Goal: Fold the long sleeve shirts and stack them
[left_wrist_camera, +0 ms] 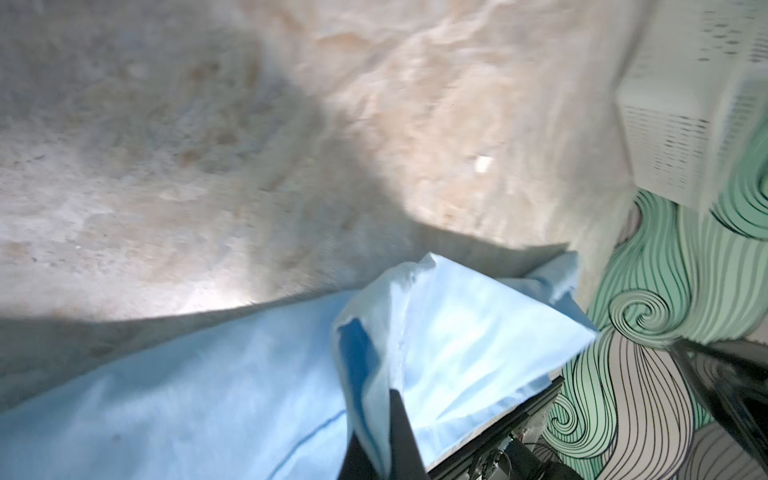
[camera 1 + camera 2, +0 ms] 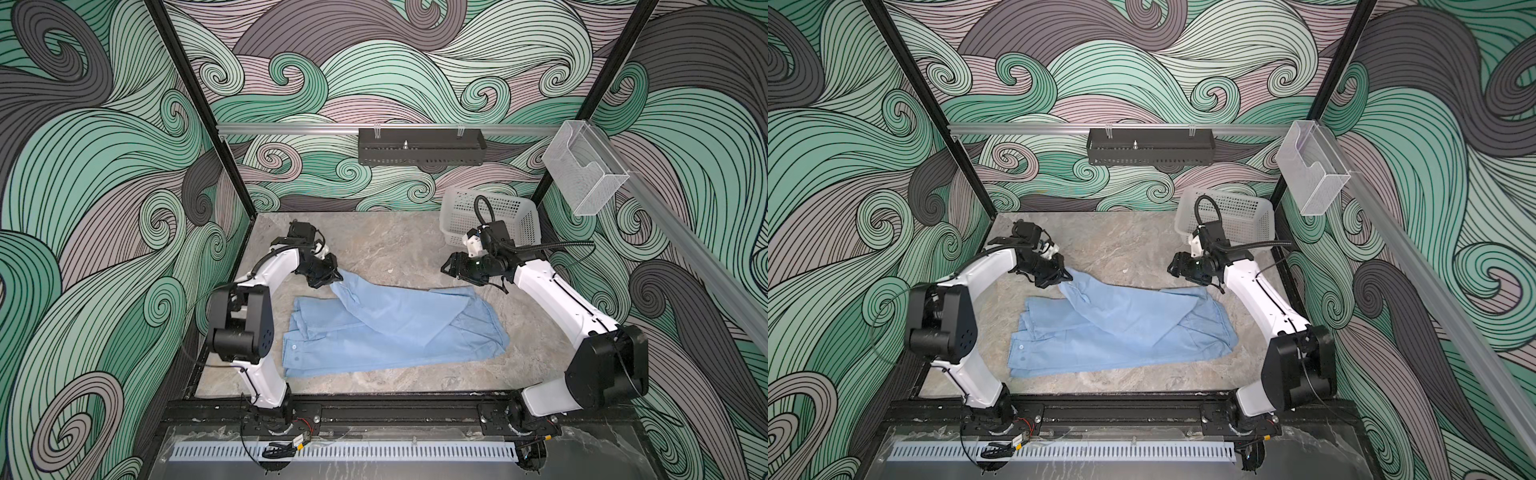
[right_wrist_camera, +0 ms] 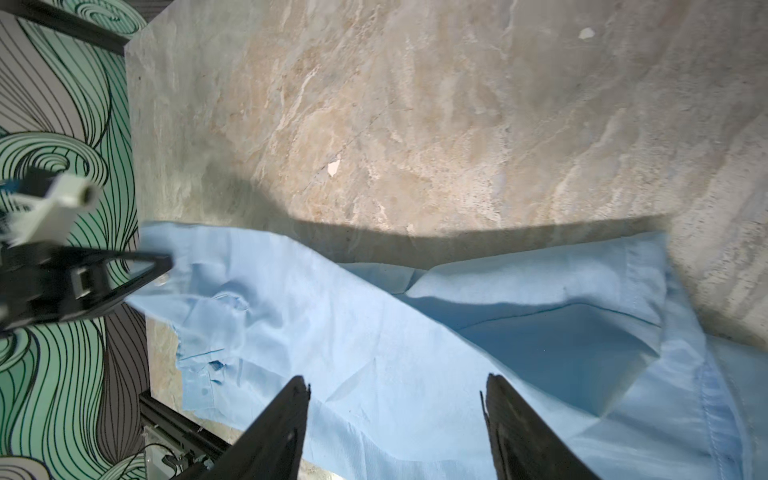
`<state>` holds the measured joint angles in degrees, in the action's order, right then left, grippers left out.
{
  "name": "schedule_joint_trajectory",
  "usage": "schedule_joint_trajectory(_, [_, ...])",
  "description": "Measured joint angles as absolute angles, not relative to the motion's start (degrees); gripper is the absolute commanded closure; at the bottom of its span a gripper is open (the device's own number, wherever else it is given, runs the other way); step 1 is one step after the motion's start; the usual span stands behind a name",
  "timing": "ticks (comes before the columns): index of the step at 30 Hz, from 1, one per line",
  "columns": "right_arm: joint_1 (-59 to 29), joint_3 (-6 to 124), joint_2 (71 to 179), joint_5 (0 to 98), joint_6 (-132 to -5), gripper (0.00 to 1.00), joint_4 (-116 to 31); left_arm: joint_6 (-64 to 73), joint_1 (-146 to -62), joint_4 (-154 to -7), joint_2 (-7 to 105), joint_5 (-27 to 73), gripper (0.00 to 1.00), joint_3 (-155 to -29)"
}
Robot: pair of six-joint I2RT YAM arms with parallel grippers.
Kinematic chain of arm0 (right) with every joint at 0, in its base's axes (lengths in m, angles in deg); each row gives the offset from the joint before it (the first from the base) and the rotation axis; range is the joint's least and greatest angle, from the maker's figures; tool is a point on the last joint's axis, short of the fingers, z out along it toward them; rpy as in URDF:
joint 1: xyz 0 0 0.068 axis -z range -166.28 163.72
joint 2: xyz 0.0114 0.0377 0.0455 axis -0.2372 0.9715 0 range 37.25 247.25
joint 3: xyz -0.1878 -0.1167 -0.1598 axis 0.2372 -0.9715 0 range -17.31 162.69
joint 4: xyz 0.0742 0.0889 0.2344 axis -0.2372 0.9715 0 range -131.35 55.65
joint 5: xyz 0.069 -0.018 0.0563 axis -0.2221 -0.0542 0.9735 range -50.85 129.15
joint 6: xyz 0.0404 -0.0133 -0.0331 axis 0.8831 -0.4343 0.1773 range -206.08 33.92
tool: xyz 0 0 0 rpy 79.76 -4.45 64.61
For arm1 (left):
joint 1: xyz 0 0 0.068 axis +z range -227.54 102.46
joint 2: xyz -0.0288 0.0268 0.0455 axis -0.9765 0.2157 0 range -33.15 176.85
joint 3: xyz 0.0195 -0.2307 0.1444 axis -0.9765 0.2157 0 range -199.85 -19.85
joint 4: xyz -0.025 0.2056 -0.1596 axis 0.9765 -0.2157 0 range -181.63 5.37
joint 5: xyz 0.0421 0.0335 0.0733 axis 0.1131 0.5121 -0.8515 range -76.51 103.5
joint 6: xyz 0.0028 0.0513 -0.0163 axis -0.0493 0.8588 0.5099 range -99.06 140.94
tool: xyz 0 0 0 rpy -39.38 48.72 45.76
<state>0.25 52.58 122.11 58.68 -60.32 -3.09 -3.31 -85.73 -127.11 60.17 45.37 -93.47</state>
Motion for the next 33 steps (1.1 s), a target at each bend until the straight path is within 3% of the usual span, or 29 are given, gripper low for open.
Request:
schedule_joint_trajectory(6, [1.8, 54.48, 124.58, 57.07, -57.88, 0.38, -2.56, -2.29, -101.45, -125.17, 41.22, 49.57, 1.0, -85.89])
schedule_joint_trajectory(16, [1.6, 59.07, 134.02, 54.73, -57.79, 0.65, 1.41, -3.97, -120.4, -125.82, 26.59, 50.68, 1.0, -78.33])
schedule_joint_trajectory(20, [1.06, 58.59, 136.93, 54.09, -58.4, 0.69, 2.68, -4.19, -125.03, -125.73, 22.83, 49.92, 1.0, -79.01])
schedule_joint_trajectory(28, [0.77, 55.26, 141.08, 51.08, -58.77, 0.76, 2.55, -5.17, -125.49, -126.67, 21.74, 40.81, 1.0, -80.45])
schedule_joint_trajectory(33, [0.84, 55.15, 144.27, 48.24, -59.03, 0.82, 1.94, -7.42, -114.89, -127.5, 18.66, 34.44, 1.0, -79.99])
